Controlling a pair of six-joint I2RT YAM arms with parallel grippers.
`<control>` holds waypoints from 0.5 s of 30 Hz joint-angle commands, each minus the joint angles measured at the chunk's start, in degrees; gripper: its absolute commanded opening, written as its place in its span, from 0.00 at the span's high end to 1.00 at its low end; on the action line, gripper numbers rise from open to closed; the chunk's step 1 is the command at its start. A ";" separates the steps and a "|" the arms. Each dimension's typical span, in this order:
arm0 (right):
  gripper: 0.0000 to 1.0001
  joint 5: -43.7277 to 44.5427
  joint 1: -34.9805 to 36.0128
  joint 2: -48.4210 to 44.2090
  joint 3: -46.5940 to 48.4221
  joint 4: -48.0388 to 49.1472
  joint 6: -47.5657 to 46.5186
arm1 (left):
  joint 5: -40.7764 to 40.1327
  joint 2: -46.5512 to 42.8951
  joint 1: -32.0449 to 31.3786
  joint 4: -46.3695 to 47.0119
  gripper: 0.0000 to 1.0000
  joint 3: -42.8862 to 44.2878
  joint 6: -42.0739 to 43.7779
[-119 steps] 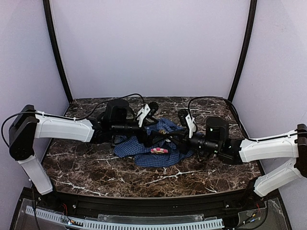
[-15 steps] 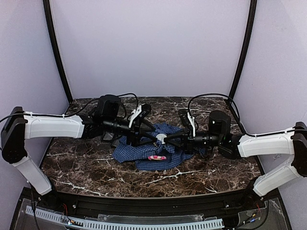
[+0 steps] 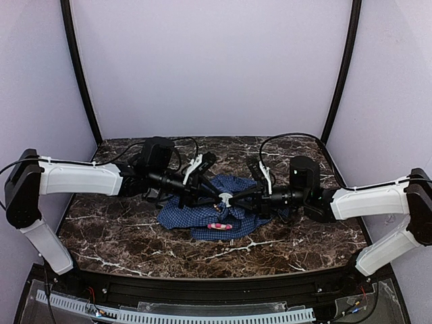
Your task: Remove the brooch from the garment
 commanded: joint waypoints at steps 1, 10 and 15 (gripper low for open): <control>1.00 -2.16 -0.37 0.59 1.60 0.97 -0.35 | 2.03 0.18 -0.25 -0.08 0.83 0.96 -0.15; 0.99 -3.31 -0.36 1.13 0.97 2.19 0.12 | 3.92 0.39 -0.47 3.13 0.99 -0.56 -1.25; 0.72 -3.76 -0.36 1.60 -0.11 4.20 0.93 | 3.84 0.32 -0.45 8.27 0.99 -2.65 -4.66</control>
